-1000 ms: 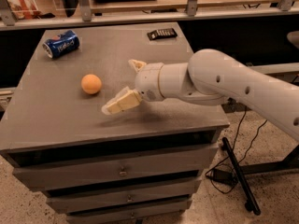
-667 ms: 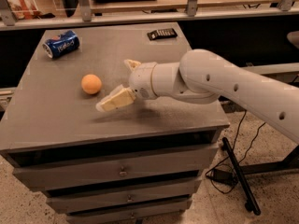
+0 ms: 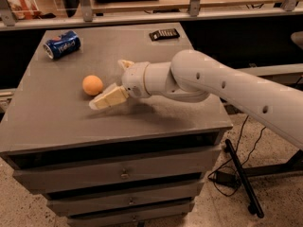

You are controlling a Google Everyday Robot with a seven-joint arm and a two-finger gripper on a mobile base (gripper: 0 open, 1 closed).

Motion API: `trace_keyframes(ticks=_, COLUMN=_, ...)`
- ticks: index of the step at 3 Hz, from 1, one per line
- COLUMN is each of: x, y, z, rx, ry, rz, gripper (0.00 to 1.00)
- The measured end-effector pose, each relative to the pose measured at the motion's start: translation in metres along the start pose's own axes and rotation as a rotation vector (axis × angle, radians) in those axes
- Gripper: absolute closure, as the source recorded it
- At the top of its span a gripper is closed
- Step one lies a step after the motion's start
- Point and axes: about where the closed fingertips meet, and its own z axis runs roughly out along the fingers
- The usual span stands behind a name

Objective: Move orange near rxbar chocolate

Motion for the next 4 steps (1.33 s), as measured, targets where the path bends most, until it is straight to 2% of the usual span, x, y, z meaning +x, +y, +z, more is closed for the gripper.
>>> trace_keyframes(ticks=2, x=-0.004, y=-0.002, z=0.016, rx=-0.031, ry=-0.010, rz=-0.003, gripper=0.00)
trace_keyframes(ticks=3, x=-0.003, y=0.002, z=0.021, rx=-0.057, ry=-0.006, rz=-0.002, gripper=0.16)
trace_keyframes(ticks=4, x=-0.003, y=0.008, z=0.022, rx=-0.091, ry=0.001, rz=-0.013, gripper=0.46)
